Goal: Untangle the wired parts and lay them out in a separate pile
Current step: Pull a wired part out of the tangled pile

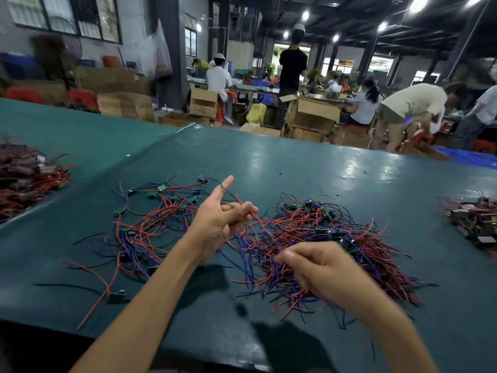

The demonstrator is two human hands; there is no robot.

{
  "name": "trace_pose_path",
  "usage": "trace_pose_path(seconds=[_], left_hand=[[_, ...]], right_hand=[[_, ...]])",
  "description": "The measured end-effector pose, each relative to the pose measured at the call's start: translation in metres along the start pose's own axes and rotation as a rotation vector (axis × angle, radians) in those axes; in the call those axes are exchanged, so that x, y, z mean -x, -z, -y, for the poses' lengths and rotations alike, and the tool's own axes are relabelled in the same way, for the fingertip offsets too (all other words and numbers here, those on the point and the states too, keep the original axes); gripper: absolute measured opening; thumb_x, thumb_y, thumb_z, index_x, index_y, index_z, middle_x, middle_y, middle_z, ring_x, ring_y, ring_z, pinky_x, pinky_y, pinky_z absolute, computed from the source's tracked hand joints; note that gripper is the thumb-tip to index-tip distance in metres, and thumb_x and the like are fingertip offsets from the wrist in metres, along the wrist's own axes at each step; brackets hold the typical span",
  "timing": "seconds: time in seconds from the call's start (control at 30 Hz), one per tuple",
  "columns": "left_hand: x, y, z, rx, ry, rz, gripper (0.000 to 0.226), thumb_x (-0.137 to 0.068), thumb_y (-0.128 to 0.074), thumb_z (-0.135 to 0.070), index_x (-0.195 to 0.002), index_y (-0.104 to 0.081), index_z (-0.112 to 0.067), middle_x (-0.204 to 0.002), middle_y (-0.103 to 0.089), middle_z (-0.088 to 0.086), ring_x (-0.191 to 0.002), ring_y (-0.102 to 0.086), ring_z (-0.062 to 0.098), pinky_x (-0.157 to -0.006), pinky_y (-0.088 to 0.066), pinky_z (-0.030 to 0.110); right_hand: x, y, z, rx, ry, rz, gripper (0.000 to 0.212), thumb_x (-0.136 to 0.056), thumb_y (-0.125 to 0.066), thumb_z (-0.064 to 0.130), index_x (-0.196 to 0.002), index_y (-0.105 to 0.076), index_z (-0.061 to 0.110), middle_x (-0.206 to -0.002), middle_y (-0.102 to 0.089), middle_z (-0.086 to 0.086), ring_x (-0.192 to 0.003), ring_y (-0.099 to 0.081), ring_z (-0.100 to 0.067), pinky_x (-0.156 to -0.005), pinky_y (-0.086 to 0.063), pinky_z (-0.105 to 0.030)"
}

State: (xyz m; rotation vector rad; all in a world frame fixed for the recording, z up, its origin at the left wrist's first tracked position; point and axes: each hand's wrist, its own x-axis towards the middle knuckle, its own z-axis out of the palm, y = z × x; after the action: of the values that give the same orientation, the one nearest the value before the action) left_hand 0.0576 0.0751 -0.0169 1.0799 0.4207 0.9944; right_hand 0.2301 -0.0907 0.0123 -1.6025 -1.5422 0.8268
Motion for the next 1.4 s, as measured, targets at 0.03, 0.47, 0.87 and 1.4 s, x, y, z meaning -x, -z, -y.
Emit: trace_pose_path(seconds=[0.03, 0.47, 0.87, 1.4], left_hand=[[-0.003, -0.004, -0.002, -0.014, 0.000, 0.019, 0.098, -0.076, -0.076, -0.010, -0.157, -0.022, -0.027, -0.092, -0.076, 0.018, -0.069, -0.070, 0.015, -0.057, -0.049, 0.020], [-0.031, -0.078, 0.045, -0.392, 0.164, -0.033, 0.023, -0.085, -0.075, 0.006, -0.106, -0.067, 0.011, -0.081, -0.070, 0.018, -0.065, -0.073, 0.016, -0.055, -0.058, 0.023], [-0.023, -0.031, 0.023, -0.909, 0.154, -0.159, 0.019, -0.089, -0.074, -0.022, -0.107, -0.069, -0.026, -0.087, -0.075, 0.002, -0.055, -0.069, 0.013, -0.056, -0.052, 0.025], [-0.024, 0.103, -0.024, -1.773, 0.307, -0.049, 0.033, -0.088, -0.074, -0.042, -0.105, -0.076, -0.013, -0.099, -0.076, 0.005, -0.091, -0.069, 0.020, -0.084, -0.057, 0.032]], right_hand=[[0.004, 0.022, 0.003, 0.043, -0.027, 0.023, 0.018, -0.098, -0.063, 0.025, -0.091, -0.080, 0.024, -0.052, -0.056, 0.003, -0.041, -0.045, -0.008, -0.041, -0.037, -0.018], [-0.014, 0.163, -0.069, 0.266, -0.371, -0.423, 0.005, -0.083, -0.083, 0.023, -0.080, -0.082, 0.019, -0.076, -0.075, -0.012, -0.059, -0.057, -0.019, -0.047, -0.049, -0.028], [-0.002, 0.148, -0.060, 0.562, -0.306, -0.712, 0.046, -0.084, -0.068, 0.001, -0.128, -0.070, 0.016, -0.127, -0.065, -0.018, -0.114, -0.061, -0.035, -0.100, -0.046, -0.044], [-0.060, -0.114, -0.051, 0.583, -0.003, -0.298, 0.022, -0.095, -0.049, 0.029, -0.107, -0.068, 0.027, -0.108, -0.058, 0.007, -0.092, -0.062, -0.022, -0.070, -0.042, -0.031]])
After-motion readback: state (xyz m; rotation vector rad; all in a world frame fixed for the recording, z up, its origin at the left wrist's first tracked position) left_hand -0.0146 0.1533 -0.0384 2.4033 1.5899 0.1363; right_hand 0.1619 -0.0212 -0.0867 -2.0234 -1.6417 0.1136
